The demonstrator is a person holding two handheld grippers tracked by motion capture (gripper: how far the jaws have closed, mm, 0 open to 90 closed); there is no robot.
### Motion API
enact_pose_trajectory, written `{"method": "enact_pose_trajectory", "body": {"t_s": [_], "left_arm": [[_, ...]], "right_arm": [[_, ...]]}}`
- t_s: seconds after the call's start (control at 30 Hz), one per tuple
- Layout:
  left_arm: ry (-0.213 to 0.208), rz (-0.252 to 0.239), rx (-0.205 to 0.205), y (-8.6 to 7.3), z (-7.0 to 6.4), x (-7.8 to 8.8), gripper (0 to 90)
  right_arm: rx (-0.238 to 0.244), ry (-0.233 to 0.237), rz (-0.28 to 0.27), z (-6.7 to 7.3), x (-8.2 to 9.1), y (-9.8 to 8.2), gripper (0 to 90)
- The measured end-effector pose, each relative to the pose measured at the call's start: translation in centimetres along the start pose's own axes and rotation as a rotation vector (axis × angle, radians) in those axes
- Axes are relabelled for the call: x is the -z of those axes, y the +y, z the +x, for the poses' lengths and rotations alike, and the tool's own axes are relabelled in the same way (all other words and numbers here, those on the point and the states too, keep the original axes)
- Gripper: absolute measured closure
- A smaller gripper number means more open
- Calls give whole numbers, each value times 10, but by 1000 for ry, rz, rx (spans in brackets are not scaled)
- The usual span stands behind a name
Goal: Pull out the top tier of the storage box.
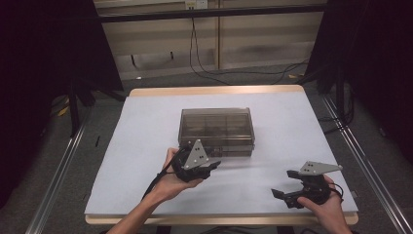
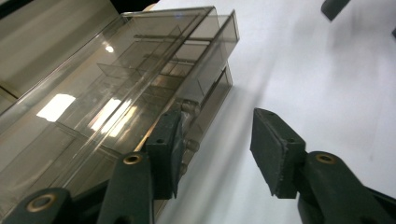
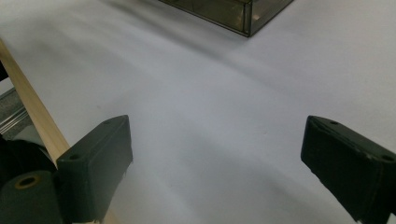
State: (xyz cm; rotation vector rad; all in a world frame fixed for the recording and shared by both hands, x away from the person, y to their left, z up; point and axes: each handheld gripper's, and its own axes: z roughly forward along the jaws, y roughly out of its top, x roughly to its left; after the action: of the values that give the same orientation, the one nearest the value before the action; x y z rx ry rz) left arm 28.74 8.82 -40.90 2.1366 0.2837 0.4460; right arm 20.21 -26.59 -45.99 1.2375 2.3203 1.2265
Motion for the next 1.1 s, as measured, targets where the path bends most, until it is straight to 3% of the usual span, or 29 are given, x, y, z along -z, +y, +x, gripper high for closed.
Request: {"method": "enact_pose_trajectory", "body": {"t_s": [0.1,0.23,0.47,0.53,0.6,0.77,0.9,0.93,1.07,1.1], "left_arm": [[-40,-11,18,5,4,2,504],[-66,-6,11,8,9,2,450],[-130,6,54,13,26,-3,406],[-124,12,55,17,33,-6,407],[-147,9,58,19,38,-7,411],[-151,40,46,23,41,-11,438],[-199,63,59,26,48,-18,451],[-173,81,46,28,48,-21,455],[-188,101,40,29,51,-24,467],[-180,128,35,28,52,-27,474]], "right_arm": [[1,0,0,0,0,0,90],[-3,0,1,0,0,0,90],[0,3,1,0,0,0,91],[-1,3,1,0,0,0,90],[-2,4,1,0,0,0,90],[-2,4,1,0,0,0,90],[2,6,1,0,0,0,90],[0,6,1,0,0,0,90],[4,8,2,0,0,0,90],[5,8,2,0,0,0,90]]}}
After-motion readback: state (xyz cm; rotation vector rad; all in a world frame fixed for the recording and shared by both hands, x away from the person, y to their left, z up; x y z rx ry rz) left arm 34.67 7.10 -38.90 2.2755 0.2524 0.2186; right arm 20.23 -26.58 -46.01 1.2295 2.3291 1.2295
